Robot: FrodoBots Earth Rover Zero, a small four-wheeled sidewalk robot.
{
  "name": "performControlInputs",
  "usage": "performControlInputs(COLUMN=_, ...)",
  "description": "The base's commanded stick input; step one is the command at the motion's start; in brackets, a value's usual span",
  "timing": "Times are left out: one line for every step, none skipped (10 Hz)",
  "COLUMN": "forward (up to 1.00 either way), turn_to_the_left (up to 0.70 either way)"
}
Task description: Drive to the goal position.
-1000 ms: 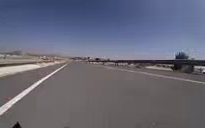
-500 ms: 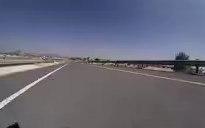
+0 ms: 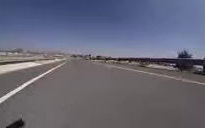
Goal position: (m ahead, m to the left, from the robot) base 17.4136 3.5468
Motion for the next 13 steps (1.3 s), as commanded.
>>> performControlInputs(forward=1.0, turn_to_the_left=0.0)
performControlInputs(forward=1.0, turn_to_the_left=0.0)
performControlInputs(forward=1.0, turn_to_the_left=0.0)
performControlInputs(forward=1.0, turn_to_the_left=0.0)
performControlInputs(forward=1.0, turn_to_the_left=0.0)
performControlInputs(forward=1.0, turn_to_the_left=0.0)
performControlInputs(forward=1.0, turn_to_the_left=0.0)
performControlInputs(forward=1.0, turn_to_the_left=0.0)
performControlInputs(forward=1.0, turn_to_the_left=0.27)
performControlInputs(forward=1.0, turn_to_the_left=0.27)
performControlInputs(forward=1.0, turn_to_the_left=0.0)
performControlInputs(forward=1.0, turn_to_the_left=0.0)
performControlInputs(forward=1.0, turn_to_the_left=0.0)
